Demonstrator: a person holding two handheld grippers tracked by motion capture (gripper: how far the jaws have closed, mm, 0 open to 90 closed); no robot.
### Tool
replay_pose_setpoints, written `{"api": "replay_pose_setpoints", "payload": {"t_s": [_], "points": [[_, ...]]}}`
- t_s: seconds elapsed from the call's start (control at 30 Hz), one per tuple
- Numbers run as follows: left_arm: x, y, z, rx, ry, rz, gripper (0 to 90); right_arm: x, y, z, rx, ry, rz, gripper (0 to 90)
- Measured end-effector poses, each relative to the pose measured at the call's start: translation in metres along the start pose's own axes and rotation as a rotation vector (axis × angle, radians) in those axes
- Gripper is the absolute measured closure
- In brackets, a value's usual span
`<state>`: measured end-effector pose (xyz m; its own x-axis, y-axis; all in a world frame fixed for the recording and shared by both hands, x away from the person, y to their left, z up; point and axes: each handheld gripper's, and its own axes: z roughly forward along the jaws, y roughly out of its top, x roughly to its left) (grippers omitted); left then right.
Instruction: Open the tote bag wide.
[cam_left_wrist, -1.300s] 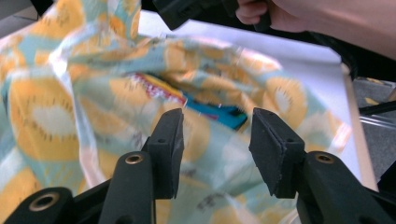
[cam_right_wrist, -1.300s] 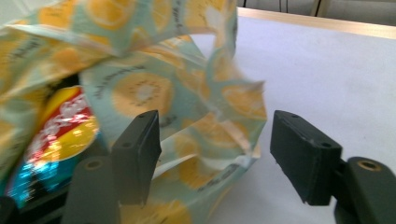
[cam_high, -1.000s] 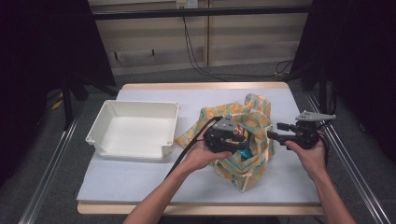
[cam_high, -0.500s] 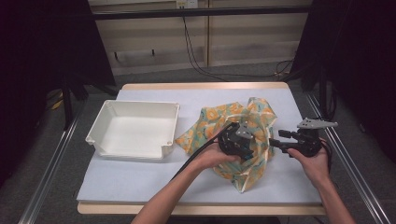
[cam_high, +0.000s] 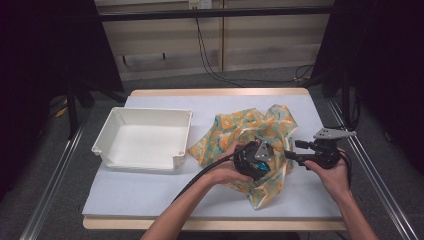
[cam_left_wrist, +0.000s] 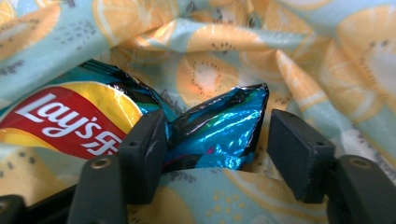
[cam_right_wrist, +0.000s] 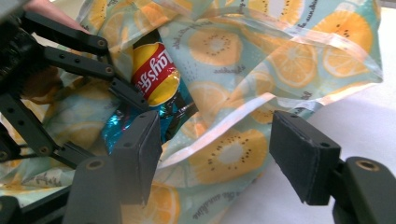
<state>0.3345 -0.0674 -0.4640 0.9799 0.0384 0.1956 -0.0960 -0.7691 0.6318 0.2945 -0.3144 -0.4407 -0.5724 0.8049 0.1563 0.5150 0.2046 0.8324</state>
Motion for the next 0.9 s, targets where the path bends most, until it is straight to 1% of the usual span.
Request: {"api": "replay_pose_setpoints", "payload": {"t_s": [0.07, 0.1, 0.13, 0.17, 0.2, 0.23, 0.27, 0.3, 0.33, 0.4, 0.5, 0.57, 0.6, 0.63, 0.67, 0.73, 0.8, 0.83, 0.87, 0.9], "points": [[-0.001, -0.001, 0.002, 0.007, 0.023, 0.009, 36.3, 0.001, 0.000, 0.001, 0.001, 0.001, -0.002, 33.6], [-0.001, -0.001, 0.003, 0.003, 0.037, 0.004, 38.0, 0.002, 0.001, 0.001, 0.004, 0.003, 0.000, 33.6], [0.000, 0.000, 0.002, 0.009, 0.055, -0.002, 42.8, 0.003, 0.001, 0.001, 0.004, 0.004, 0.000, 33.5], [0.001, -0.001, 0.002, 0.001, 0.053, -0.016, 46.6, 0.002, 0.001, 0.001, 0.003, 0.005, 0.001, 33.4], [0.003, -0.002, 0.001, -0.004, 0.051, -0.031, 48.2, 0.002, 0.001, 0.001, 0.003, 0.007, 0.001, 33.4], [0.003, -0.002, 0.001, -0.005, 0.060, -0.037, 50.8, 0.002, 0.001, 0.001, 0.003, 0.009, -0.001, 33.4], [0.005, -0.004, 0.000, -0.004, 0.030, -0.048, 59.3, 0.003, 0.001, 0.002, 0.003, 0.008, -0.002, 33.4], [0.005, -0.006, 0.001, -0.021, 0.032, -0.064, 65.9, 0.003, 0.001, 0.002, 0.005, 0.011, -0.005, 33.4], [0.008, -0.007, 0.000, -0.034, 0.018, -0.092, 75.6, 0.004, 0.001, 0.003, 0.008, 0.014, -0.005, 33.3], [0.009, -0.007, -0.001, -0.031, 0.012, -0.098, 77.3, 0.004, 0.001, 0.004, 0.010, 0.016, -0.007, 33.3], [0.011, -0.007, -0.007, -0.059, 0.001, -0.130, 85.3, 0.005, 0.001, 0.007, 0.017, 0.020, -0.015, 33.3], [0.013, -0.005, -0.016, -0.092, -0.004, -0.150, 86.3, 0.006, 0.002, 0.006, 0.016, 0.021, -0.015, 33.3], [0.015, -0.004, -0.024, -0.134, -0.014, -0.174, 86.5, 0.006, 0.002, 0.006, 0.013, 0.020, -0.015, 33.3], [0.015, -0.004, -0.024, -0.134, -0.014, -0.174, 86.7, 0.006, 0.002, 0.006, 0.013, 0.020, -0.015, 33.3], [0.015, -0.004, -0.029, -0.144, -0.011, -0.175, 86.7, 0.006, 0.003, 0.006, 0.013, 0.022, -0.018, 33.3], [0.017, -0.003, -0.036, -0.180, -0.022, -0.193, 86.9, 0.007, 0.004, 0.006, 0.011, 0.023, -0.021, 33.4], [0.016, -0.002, -0.042, -0.193, -0.015, -0.194, 87.0, 0.009, 0.007, 0.007, 0.009, 0.026, -0.033, 33.5], [0.015, -0.002, -0.045, -0.204, -0.019, -0.194, 87.0, 0.010, 0.008, 0.007, 0.009, 0.031, -0.039, 33.6], [0.015, -0.001, -0.052, -0.226, -0.028, -0.202, 87.0, 0.011, 0.009, 0.008, 0.008, 0.032, -0.041, 33.6], [0.015, -0.001, -0.052, -0.226, -0.028, -0.202, 87.0, 0.011, 0.009, 0.008, 0.008, 0.032, -0.041, 33.6]]}}
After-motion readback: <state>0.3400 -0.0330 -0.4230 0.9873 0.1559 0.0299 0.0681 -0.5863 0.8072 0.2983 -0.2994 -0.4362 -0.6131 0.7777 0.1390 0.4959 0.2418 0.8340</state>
